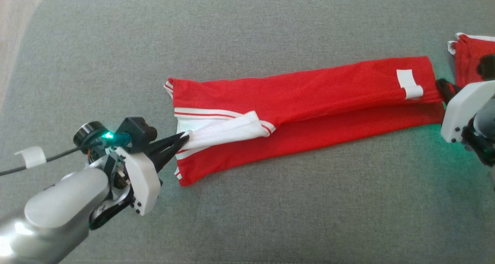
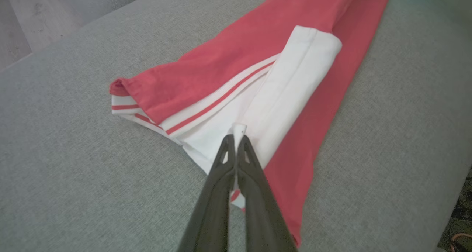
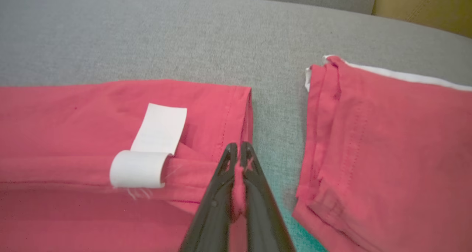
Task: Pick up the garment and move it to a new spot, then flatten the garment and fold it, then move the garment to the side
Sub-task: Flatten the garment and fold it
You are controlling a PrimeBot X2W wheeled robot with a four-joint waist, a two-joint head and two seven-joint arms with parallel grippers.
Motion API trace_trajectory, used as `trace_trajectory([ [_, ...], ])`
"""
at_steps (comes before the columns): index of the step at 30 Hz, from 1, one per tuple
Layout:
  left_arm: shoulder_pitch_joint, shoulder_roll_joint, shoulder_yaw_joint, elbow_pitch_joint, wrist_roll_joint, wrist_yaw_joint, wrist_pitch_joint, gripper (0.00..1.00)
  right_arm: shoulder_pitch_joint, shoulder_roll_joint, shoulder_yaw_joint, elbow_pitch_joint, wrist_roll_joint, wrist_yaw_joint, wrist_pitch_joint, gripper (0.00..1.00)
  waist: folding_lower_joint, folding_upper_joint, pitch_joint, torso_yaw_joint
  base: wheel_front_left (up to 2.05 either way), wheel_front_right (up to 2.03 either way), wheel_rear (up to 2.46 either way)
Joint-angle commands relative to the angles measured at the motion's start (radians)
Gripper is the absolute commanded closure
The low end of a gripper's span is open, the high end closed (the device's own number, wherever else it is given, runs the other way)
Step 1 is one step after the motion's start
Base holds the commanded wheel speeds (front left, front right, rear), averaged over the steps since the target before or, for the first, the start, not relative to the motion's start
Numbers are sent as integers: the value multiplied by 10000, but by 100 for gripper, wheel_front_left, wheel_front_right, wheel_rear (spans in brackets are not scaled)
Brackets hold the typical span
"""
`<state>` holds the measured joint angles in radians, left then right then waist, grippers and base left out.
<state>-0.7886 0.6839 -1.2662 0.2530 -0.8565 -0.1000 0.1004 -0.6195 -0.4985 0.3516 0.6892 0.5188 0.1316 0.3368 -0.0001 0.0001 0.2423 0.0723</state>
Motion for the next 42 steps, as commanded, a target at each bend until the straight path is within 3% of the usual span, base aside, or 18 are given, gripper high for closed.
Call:
trace_trajectory([
  [1, -235, 479, 390, -191, 111, 94, 26, 100, 79, -339, 124, -359, 68, -9, 81, 100, 1, -1, 17, -7, 0, 0, 0],
  [7, -75, 335, 263, -239, 265, 212, 193, 100, 460, -692, 549, -644, -41, -9, 711, 100, 1, -1, 26, -73, 0, 0, 0],
  [8, -59, 291, 255, -189, 324, 291, 167, 93, 498, -722, 543, -657, -87, -9, 757, 100, 1, -1, 14, -93, 0, 0, 0],
  [9, -60, 238, 261, -146, 425, 397, 54, 36, 518, -721, 506, -696, -120, -9, 725, 9, 1, -1, 5, -115, 0, 0, 0],
  [10, -59, 159, 296, -92, 508, 511, -113, 0, 530, -683, 393, -716, -95, -9, 661, 0, 1, -1, -11, -135, 0, 0, 0],
  [14, -104, -273, 789, 235, 600, 1160, -1126, 0, 389, -348, -265, -980, 56, -9, -34, 0, 1, -1, -167, -212, 0, 0, 0],
  [20, -188, -748, 1904, 947, 840, 2338, -3244, 0, 61, 915, -1525, -1731, 31, -9, -2073, 0, 1, -1, -461, -356, 0, 0, 0],
  [25, 491, -1127, 3770, 698, 657, 3246, -3610, 0, 392, 2282, -2117, -2373, -823, -9, -4072, 0, 1, -1, -689, -471, 0, 0, 0],
  [29, 1986, -1444, 5502, -113, 1483, 3717, -3617, 0, 1154, 3399, -2456, -2730, -1616, -9, -5295, 0, 1, -1, -821, -483, 0, 0, 0],
  [34, 4055, -2333, 7333, -769, 2553, 3835, -3619, 0, 2467, 4308, -2724, -3044, -2324, -9, -5860, 0, 1, -1, -937, -433, 0, 0, 0],
  [40, 5744, -3600, 8796, -1113, 3856, 3349, -3620, 0, 3685, 4474, -2579, -3049, -2729, -9, -5974, 0, 1, -1, -970, -385, 0, 0, 0],
  [42, 5884, -3752, 8978, -1120, 4040, 3209, -3620, 0, 3742, 4476, -2556, -3084, -2677, -9, -5978, 0, 1, -1, -958, -378, 0, 0, 0],
])
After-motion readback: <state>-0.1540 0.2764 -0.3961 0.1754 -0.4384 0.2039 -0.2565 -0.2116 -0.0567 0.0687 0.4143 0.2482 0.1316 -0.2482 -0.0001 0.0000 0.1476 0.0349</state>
